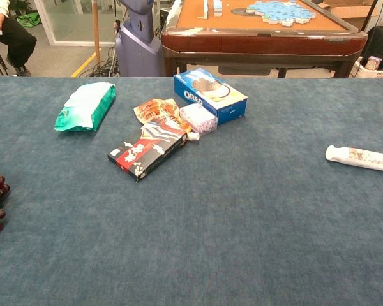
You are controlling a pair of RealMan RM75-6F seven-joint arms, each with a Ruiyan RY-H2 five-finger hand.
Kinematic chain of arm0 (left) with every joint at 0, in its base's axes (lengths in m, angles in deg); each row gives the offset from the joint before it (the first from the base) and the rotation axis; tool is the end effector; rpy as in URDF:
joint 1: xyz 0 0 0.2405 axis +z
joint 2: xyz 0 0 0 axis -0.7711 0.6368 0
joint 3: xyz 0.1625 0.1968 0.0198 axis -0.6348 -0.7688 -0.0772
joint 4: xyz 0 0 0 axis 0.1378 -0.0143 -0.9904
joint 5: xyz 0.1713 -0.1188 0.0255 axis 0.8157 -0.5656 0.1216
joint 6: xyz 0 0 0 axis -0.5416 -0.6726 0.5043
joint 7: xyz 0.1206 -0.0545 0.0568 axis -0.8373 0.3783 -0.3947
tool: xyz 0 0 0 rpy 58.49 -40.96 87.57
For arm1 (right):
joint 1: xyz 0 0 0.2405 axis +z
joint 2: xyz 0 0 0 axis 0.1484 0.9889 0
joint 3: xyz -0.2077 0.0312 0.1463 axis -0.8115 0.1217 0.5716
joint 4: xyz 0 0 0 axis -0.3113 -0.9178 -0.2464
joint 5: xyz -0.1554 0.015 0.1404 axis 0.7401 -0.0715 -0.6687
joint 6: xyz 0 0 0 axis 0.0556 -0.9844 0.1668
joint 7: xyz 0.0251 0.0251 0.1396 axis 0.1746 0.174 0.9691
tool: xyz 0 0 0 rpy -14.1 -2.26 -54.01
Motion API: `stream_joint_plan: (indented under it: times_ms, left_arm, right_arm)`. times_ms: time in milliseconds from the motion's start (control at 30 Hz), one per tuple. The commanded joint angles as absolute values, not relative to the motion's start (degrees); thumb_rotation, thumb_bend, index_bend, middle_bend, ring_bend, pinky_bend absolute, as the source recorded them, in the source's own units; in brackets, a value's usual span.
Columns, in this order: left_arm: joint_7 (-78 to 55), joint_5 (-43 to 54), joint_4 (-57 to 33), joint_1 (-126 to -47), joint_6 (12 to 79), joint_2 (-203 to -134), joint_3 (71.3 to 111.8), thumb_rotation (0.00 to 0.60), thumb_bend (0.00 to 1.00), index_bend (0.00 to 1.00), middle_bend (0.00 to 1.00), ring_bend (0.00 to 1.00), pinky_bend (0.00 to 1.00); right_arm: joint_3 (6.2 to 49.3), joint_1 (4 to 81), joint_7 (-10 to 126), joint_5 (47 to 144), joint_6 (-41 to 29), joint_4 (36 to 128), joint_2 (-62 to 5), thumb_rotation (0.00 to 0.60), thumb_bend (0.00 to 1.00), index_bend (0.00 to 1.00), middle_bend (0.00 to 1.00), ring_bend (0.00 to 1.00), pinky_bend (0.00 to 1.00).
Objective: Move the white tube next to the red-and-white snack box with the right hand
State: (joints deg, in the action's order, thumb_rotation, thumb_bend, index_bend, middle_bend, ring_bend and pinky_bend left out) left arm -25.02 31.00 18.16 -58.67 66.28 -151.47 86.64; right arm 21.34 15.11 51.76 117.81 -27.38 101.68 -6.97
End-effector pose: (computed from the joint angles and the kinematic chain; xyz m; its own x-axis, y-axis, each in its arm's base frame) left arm -0.2565 0.1941 0.1370 0.4203 -0.0250 0.9070 0.9026 -0.0916 -0.4207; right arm -0.3008 -0.1935 0.1706 0.4717 0.0333 0.8811 -0.8808 -0.0291 0.4726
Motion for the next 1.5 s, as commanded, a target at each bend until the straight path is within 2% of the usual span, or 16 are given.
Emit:
stream_joint_plan:
  times_ms: [33, 200, 300, 367, 533, 700, 867, 1133, 1500]
  left_arm:
    - [-25.3, 30.7, 18.5, -58.7, 66.1, -151.3, 86.6, 0.600, 0.20, 0.20, 0.33, 0.33, 0.17]
    - [-25.5, 30.7, 18.9, -58.7, 65.7, -150.8, 86.4, 0.600, 0.20, 0.20, 0.33, 0.33, 0.17]
    - [-25.3, 30.4, 19.1, -58.7, 65.1, -150.4, 86.2, 0.600, 0.20, 0.17, 0.32, 0.28, 0.15]
    - [-25.2, 30.1, 19.2, -58.6, 65.0, -150.2, 86.2, 0.600, 0.20, 0.15, 0.30, 0.26, 0.14]
    - [-24.4, 30.0, 18.8, -58.4, 65.1, -150.0, 86.1, 0.600, 0.20, 0.12, 0.25, 0.22, 0.12]
    - [-23.6, 29.7, 18.3, -58.0, 65.2, -149.8, 85.9, 0.600, 0.20, 0.12, 0.25, 0.22, 0.12]
    - [-23.0, 29.6, 18.1, -57.5, 65.6, -149.5, 85.7, 0.600, 0.20, 0.12, 0.25, 0.22, 0.12]
    - [-22.7, 29.4, 18.3, -56.5, 66.4, -149.1, 85.3, 0.600, 0.20, 0.12, 0.24, 0.22, 0.12]
    - [-22.4, 29.1, 18.8, -55.4, 67.1, -148.4, 84.9, 0.600, 0.20, 0.12, 0.24, 0.22, 0.12]
  right_arm:
    - [21.3, 15.2, 51.9, 117.8, -26.9, 101.8, -6.9, 0.600, 0.06, 0.29, 0.35, 0.35, 0.39]
    - [21.4, 16.1, 51.9, 117.8, -25.1, 102.6, -6.2, 0.600, 0.06, 0.29, 0.36, 0.35, 0.39]
    - [21.6, 17.3, 51.4, 117.4, -22.9, 104.0, -5.4, 0.600, 0.06, 0.19, 0.37, 0.33, 0.39]
    - [21.9, 18.5, 50.5, 117.0, -20.8, 105.4, -4.6, 0.600, 0.06, 0.16, 0.33, 0.29, 0.39]
    - [23.1, 22.1, 46.5, 114.7, -15.1, 106.6, -4.1, 0.600, 0.06, 0.16, 0.27, 0.22, 0.37]
    - [24.7, 26.4, 43.6, 111.7, -9.3, 105.4, -5.6, 0.600, 0.06, 0.18, 0.33, 0.22, 0.37]
    - [26.4, 31.3, 42.4, 108.3, -3.0, 101.0, -8.3, 0.600, 0.11, 0.28, 0.38, 0.22, 0.37]
    - [26.9, 37.3, 40.9, 104.4, 4.7, 91.2, -14.2, 0.600, 0.13, 0.29, 0.37, 0.22, 0.37]
    - [25.5, 40.5, 43.3, 102.7, 9.2, 76.5, -23.0, 0.600, 0.18, 0.32, 0.38, 0.25, 0.37]
